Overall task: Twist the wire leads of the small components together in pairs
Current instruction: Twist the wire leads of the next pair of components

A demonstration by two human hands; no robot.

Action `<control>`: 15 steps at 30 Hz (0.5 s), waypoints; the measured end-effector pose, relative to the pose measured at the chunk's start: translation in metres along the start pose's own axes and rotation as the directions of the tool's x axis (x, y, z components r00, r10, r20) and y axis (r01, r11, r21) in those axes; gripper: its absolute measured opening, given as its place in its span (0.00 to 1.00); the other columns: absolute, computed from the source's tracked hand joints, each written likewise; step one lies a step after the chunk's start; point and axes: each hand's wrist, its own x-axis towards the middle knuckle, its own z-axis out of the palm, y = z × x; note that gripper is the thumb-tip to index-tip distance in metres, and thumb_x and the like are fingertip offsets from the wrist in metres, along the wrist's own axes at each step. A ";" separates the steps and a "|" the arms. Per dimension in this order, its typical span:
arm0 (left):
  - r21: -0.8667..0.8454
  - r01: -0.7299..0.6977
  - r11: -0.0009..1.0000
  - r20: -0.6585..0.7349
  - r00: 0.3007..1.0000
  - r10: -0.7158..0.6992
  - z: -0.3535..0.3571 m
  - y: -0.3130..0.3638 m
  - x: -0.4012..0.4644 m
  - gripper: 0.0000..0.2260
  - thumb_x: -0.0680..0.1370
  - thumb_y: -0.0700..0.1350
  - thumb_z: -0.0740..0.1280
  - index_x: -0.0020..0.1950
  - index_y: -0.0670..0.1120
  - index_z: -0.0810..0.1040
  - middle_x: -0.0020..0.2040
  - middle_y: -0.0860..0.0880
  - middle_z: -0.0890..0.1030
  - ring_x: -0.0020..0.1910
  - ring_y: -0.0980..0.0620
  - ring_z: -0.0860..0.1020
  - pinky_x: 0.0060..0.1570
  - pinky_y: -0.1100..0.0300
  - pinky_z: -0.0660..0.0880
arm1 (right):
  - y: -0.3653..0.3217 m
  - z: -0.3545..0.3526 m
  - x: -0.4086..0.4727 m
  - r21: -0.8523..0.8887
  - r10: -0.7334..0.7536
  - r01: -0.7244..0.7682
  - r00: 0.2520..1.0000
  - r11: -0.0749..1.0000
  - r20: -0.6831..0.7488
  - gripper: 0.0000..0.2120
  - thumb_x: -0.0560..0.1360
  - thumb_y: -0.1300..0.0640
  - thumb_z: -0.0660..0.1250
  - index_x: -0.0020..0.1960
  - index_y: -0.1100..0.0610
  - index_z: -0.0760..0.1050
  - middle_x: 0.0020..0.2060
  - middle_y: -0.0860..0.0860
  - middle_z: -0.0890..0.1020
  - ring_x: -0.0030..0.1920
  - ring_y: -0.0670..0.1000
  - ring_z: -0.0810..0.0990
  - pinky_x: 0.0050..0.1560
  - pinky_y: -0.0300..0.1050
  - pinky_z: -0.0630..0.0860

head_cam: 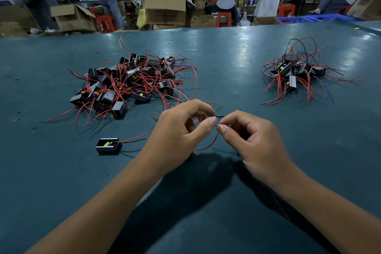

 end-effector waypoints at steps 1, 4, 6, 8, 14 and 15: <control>0.054 -0.042 0.998 0.012 0.999 0.042 -0.001 0.002 0.000 0.03 0.78 0.49 0.68 0.48 0.51 0.81 0.40 0.55 0.78 0.29 0.56 0.70 0.33 0.66 0.67 | -0.001 0.000 -0.001 -0.012 -0.013 0.013 1.000 1.000 0.012 0.05 0.77 0.57 0.70 0.42 0.53 0.78 0.26 0.53 0.70 0.29 0.51 0.64 0.30 0.44 0.62; 0.148 -0.114 0.982 0.026 0.993 0.111 -0.004 0.005 0.001 0.05 0.78 0.47 0.71 0.45 0.47 0.82 0.39 0.53 0.75 0.33 0.56 0.70 0.36 0.68 0.64 | -0.004 0.000 -0.002 -0.011 -0.046 0.046 0.998 0.999 0.036 0.04 0.77 0.57 0.70 0.43 0.53 0.79 0.28 0.58 0.71 0.30 0.55 0.65 0.31 0.47 0.63; 0.204 -0.158 0.966 0.033 0.987 0.155 -0.005 0.006 0.002 0.06 0.78 0.45 0.71 0.43 0.46 0.81 0.38 0.54 0.74 0.34 0.55 0.70 0.36 0.67 0.64 | -0.004 -0.001 -0.003 -0.017 -0.067 0.068 0.997 0.998 0.045 0.04 0.77 0.58 0.70 0.43 0.53 0.79 0.28 0.55 0.71 0.29 0.51 0.65 0.30 0.43 0.63; 0.225 -0.173 0.959 0.042 0.985 0.168 -0.006 0.006 0.002 0.07 0.78 0.46 0.71 0.41 0.47 0.80 0.36 0.56 0.72 0.33 0.56 0.70 0.36 0.69 0.63 | -0.005 -0.001 -0.003 -0.048 -0.095 0.097 0.994 0.994 0.045 0.04 0.77 0.59 0.70 0.44 0.53 0.80 0.28 0.52 0.73 0.29 0.48 0.66 0.31 0.39 0.64; -0.217 0.259 0.941 0.112 0.965 -0.239 0.002 0.013 -0.001 0.12 0.76 0.47 0.67 0.32 0.49 0.78 0.25 0.56 0.68 0.25 0.56 0.62 0.26 0.62 0.58 | -0.011 -0.002 -0.003 -0.267 -0.272 0.271 0.962 0.925 0.031 0.03 0.75 0.61 0.69 0.45 0.57 0.82 0.35 0.48 0.80 0.35 0.44 0.74 0.39 0.32 0.68; -0.310 0.367 0.877 0.161 0.930 -0.332 0.003 0.014 0.000 0.13 0.76 0.45 0.67 0.31 0.49 0.78 0.25 0.54 0.67 0.24 0.55 0.60 0.25 0.63 0.56 | -0.012 -0.002 -0.003 -0.303 -0.297 0.296 0.954 0.906 0.041 0.03 0.75 0.61 0.69 0.45 0.57 0.82 0.36 0.48 0.80 0.36 0.43 0.74 0.41 0.31 0.68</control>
